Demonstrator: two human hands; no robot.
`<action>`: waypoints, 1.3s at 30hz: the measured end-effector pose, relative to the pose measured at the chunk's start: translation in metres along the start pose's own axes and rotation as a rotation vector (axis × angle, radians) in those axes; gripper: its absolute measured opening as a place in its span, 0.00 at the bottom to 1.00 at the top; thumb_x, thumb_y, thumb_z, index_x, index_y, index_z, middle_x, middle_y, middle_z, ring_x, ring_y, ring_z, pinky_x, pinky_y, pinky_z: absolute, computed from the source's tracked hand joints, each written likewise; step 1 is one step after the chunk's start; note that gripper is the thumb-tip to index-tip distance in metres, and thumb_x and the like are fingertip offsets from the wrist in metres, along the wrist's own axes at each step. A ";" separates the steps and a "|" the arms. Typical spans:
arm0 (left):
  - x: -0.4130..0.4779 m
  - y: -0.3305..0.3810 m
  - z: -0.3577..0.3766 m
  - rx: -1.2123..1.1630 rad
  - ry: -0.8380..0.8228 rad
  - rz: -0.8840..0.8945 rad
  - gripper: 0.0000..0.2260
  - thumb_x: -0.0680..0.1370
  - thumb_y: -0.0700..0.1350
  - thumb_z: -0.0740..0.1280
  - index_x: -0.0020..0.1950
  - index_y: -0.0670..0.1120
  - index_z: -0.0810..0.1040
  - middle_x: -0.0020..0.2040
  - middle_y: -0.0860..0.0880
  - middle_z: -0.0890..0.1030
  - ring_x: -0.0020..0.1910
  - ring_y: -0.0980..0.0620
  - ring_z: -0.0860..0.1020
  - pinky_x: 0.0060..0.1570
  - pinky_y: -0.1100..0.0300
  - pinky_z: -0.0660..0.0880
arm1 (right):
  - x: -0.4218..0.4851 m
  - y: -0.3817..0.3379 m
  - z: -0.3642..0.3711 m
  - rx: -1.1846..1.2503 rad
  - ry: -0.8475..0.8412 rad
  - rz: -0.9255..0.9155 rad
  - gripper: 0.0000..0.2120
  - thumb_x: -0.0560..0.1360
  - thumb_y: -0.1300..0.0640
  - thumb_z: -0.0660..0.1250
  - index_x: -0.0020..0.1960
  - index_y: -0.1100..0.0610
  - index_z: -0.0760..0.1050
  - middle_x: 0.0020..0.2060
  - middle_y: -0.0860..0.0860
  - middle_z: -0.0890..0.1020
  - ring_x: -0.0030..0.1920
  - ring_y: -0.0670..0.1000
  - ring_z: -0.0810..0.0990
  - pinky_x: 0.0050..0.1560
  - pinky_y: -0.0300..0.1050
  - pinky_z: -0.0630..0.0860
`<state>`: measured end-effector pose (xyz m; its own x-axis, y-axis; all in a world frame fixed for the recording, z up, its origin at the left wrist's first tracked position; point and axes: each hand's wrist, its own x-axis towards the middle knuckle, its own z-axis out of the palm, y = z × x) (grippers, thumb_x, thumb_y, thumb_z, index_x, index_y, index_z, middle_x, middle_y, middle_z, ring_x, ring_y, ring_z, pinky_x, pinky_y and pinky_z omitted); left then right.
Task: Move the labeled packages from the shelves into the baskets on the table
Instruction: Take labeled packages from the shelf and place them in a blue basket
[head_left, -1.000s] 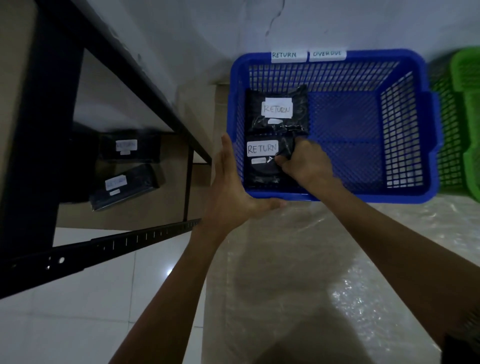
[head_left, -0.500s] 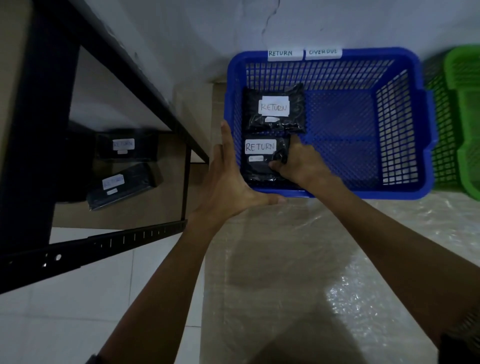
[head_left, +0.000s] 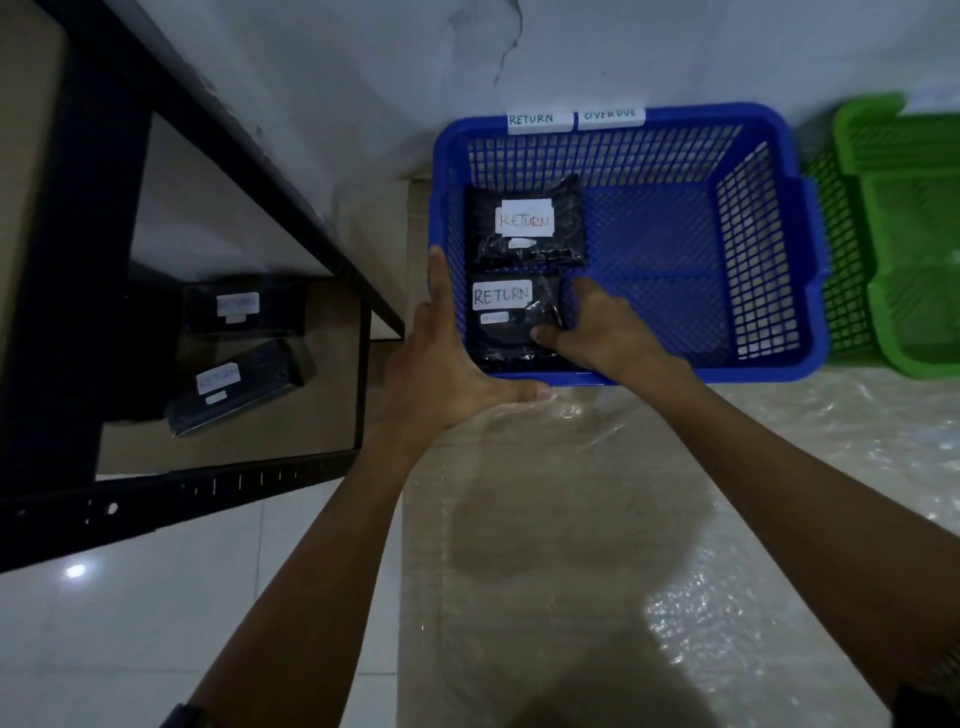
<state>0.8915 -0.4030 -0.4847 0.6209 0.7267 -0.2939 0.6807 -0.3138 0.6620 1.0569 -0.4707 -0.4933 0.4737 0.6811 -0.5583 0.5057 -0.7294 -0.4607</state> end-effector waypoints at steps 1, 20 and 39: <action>0.000 0.000 0.000 -0.003 -0.004 -0.002 0.71 0.50 0.73 0.74 0.73 0.55 0.26 0.77 0.50 0.57 0.73 0.52 0.62 0.60 0.54 0.69 | -0.007 0.003 -0.001 -0.021 0.020 -0.016 0.31 0.73 0.44 0.68 0.69 0.56 0.62 0.59 0.58 0.77 0.59 0.60 0.75 0.55 0.53 0.75; -0.195 0.042 -0.020 -0.064 0.414 0.129 0.14 0.73 0.52 0.71 0.56 0.48 0.78 0.49 0.54 0.78 0.48 0.53 0.77 0.45 0.63 0.72 | -0.230 0.041 -0.008 -0.120 0.260 -0.547 0.19 0.74 0.48 0.68 0.62 0.53 0.74 0.59 0.50 0.79 0.59 0.50 0.77 0.56 0.43 0.70; -0.532 0.017 -0.135 -0.047 0.643 0.341 0.09 0.73 0.50 0.73 0.52 0.57 0.78 0.45 0.59 0.80 0.46 0.63 0.77 0.44 0.71 0.74 | -0.524 -0.076 0.069 -0.174 0.407 -0.979 0.21 0.75 0.45 0.65 0.67 0.47 0.69 0.62 0.45 0.75 0.60 0.45 0.73 0.58 0.43 0.72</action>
<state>0.5205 -0.7123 -0.2235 0.4343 0.8131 0.3876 0.4634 -0.5707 0.6779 0.7202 -0.7768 -0.2136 -0.0048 0.9579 0.2872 0.8762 0.1424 -0.4605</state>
